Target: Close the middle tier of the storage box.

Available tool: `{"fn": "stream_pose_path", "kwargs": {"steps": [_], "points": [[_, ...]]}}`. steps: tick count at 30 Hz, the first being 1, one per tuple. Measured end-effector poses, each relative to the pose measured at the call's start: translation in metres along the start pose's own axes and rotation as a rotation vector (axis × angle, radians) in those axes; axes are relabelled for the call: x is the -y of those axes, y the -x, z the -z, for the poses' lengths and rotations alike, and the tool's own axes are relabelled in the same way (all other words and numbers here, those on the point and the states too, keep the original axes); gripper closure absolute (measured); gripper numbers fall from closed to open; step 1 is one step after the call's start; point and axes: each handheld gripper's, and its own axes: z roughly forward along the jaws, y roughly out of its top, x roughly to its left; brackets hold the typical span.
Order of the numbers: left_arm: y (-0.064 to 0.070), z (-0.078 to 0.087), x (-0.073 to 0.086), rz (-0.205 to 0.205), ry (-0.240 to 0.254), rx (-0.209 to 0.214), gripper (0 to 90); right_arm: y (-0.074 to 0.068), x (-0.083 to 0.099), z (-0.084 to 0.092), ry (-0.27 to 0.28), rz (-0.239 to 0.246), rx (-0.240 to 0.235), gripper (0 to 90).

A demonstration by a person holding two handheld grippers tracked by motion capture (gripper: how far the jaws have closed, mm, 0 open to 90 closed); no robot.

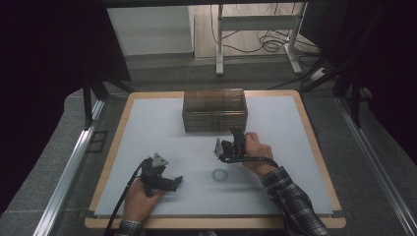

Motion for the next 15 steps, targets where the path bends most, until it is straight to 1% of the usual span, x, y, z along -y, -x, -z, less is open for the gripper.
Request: {"fn": "stream_pose_path", "kwargs": {"steps": [4,5,6,9,10,11,12,13,14,15], "points": [[0.000,0.000,0.000,0.000,0.000,0.000,0.0,0.000,-0.004,-0.003,-0.004,0.026,0.021,38.5],[0.000,0.000,0.000,0.000,0.000,0.000,0.0,0.001,-0.005,-0.003,-0.005,0.038,0.023,38.8],[0.000,0.000,0.000,0.000,0.000,0.000,0.0,0.000,-0.006,-0.004,-0.005,0.040,0.028,39.1],[0.000,0.000,0.000,0.000,0.000,0.000,0.0,0.000,-0.008,-0.006,-0.011,0.070,0.043,40.8],[0.000,0.000,0.000,0.000,0.000,0.000,0.0,-0.001,-0.010,-0.008,-0.009,0.069,0.053,41.6],[0.000,0.000,0.000,0.000,0.000,0.000,0.0,0.000,-0.010,-0.008,-0.016,0.090,0.059,42.3],[0.000,0.000,0.000,0.000,0.000,0.000,0.0,-0.001,-0.012,-0.009,-0.015,0.099,0.066,43.3],[0.000,0.000,0.000,0.000,0.000,0.000,0.0,-0.001,-0.012,-0.009,-0.015,0.099,0.066,43.3],[0.000,0.000,0.000,0.000,0.000,0.000,0.0,-0.001,-0.012,-0.011,0.002,0.097,0.048,43.9],[0.000,0.000,0.000,0.000,0.000,0.000,0.0,-0.002,-0.013,-0.011,-0.019,0.109,0.077,44.6]]}}
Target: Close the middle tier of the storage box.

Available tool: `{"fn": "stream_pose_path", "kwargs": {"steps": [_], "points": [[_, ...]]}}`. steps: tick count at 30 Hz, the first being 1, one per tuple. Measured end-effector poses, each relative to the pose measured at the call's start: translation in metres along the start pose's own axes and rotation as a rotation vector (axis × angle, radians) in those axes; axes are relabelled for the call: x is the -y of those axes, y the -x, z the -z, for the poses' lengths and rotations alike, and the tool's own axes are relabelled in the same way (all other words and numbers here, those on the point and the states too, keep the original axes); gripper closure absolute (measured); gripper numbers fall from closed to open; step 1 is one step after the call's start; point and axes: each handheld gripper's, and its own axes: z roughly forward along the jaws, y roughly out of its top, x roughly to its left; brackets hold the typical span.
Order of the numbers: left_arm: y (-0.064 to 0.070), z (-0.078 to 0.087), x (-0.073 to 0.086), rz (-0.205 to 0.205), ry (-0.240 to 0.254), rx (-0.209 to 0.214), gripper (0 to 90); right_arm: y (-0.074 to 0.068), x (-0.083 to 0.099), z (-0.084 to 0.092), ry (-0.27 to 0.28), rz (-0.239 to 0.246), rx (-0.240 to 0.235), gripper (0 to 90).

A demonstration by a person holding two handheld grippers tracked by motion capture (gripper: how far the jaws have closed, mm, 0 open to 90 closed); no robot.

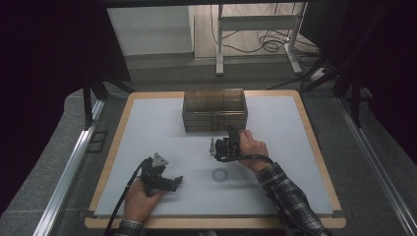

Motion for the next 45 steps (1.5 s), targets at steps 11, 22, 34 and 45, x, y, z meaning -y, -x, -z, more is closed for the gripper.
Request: {"fn": "stream_pose_path", "kwargs": {"steps": [11,22,34,45], "points": [[0.000,0.000,0.000,-0.004,-0.004,0.000,0.0,-0.006,-0.008,-0.011,0.006,0.074,0.057,51.7],[0.000,0.000,0.000,-0.004,-0.004,0.000,0.0,-0.008,-0.015,-0.021,-0.009,0.113,0.098,64.0],[0.000,0.000,0.000,-0.004,-0.003,0.000,0.0,-0.010,-0.019,-0.032,-0.021,0.122,0.117,69.9],[0.000,0.000,0.000,-0.004,-0.003,0.000,0.0,-0.010,-0.022,-0.039,-0.018,0.130,0.116,74.0]]}}
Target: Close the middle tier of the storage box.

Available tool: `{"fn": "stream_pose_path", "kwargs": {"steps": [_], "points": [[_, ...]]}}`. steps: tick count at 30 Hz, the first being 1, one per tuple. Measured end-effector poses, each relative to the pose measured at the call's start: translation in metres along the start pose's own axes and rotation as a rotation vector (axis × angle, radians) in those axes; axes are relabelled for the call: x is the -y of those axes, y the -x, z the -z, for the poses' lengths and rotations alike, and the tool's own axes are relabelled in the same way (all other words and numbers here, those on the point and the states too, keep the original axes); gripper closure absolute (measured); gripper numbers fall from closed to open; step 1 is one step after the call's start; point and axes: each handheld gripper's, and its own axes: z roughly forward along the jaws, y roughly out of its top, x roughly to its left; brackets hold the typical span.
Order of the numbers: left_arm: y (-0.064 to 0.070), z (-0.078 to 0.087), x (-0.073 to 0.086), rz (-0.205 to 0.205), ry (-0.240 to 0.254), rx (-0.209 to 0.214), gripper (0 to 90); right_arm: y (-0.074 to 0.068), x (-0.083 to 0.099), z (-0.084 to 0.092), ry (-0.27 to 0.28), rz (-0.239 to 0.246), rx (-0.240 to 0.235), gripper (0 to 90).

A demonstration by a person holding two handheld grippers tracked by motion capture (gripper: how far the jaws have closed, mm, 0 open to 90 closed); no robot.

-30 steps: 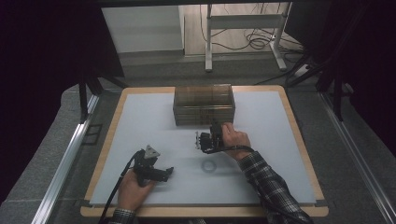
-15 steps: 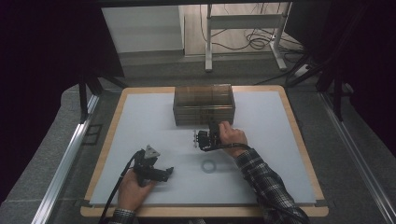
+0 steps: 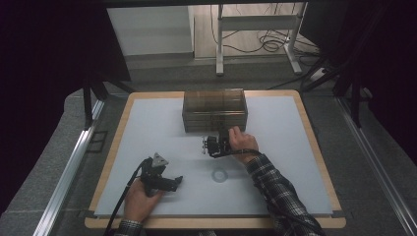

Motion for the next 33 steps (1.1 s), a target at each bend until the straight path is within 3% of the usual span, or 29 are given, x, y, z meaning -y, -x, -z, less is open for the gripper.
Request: {"fn": "stream_pose_path", "kwargs": {"steps": [1,17,33], "points": [[0.0000,0.0000,0.0000,0.000,0.000,0.000,0.0,-0.0001,-0.0008,0.0006,-0.007,0.007,0.018,74.2],[0.0000,0.0000,0.0000,0.000,0.000,0.000,0.0,-0.0034,-0.0051,-0.0052,0.003,0.039,0.041,78.1],[0.0000,0.0000,0.0000,0.000,0.000,0.000,0.0,-0.0039,-0.0046,-0.0028,0.010,0.027,0.038,79.6]]}}
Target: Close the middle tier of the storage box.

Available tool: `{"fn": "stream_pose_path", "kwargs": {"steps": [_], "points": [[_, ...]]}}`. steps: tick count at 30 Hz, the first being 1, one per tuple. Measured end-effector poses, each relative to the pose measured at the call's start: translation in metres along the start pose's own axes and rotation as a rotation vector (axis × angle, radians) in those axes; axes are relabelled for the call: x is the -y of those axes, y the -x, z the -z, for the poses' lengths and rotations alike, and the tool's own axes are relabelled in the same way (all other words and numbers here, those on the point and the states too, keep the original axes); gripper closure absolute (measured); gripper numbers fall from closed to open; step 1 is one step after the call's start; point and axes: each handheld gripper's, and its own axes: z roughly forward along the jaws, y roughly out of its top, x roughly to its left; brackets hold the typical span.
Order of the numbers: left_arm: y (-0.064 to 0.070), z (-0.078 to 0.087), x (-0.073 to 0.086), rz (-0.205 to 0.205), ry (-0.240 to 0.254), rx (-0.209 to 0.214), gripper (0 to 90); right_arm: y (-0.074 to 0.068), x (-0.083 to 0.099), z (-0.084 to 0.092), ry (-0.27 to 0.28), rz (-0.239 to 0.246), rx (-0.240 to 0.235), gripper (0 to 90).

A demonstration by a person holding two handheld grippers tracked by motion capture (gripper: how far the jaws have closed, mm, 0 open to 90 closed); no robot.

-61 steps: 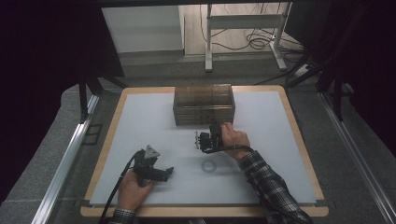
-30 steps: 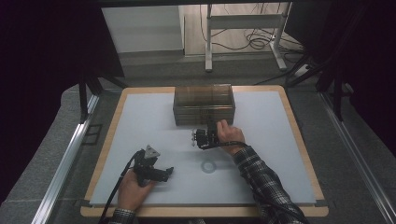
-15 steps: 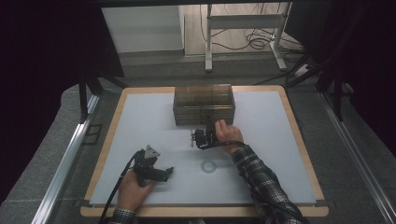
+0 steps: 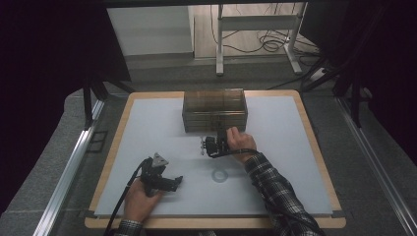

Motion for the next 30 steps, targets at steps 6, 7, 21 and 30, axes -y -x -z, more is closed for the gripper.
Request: {"fn": "stream_pose_path", "kwargs": {"steps": [6,7,21,30], "points": [[0.000,0.000,0.000,0.000,0.000,0.000,0.0,-0.001,0.001,0.003,0.004,-0.003,0.007,79.6],[0.000,0.000,0.000,0.000,0.000,0.000,0.0,-0.001,0.001,0.004,0.004,-0.001,0.002,79.6],[0.000,0.000,0.000,0.000,0.000,0.000,0.0,-0.002,0.002,0.011,0.017,-0.002,-0.002,79.5],[0.000,0.000,0.000,0.000,0.000,0.000,0.0,-0.002,0.002,0.014,0.025,-0.003,-0.009,79.5]]}}
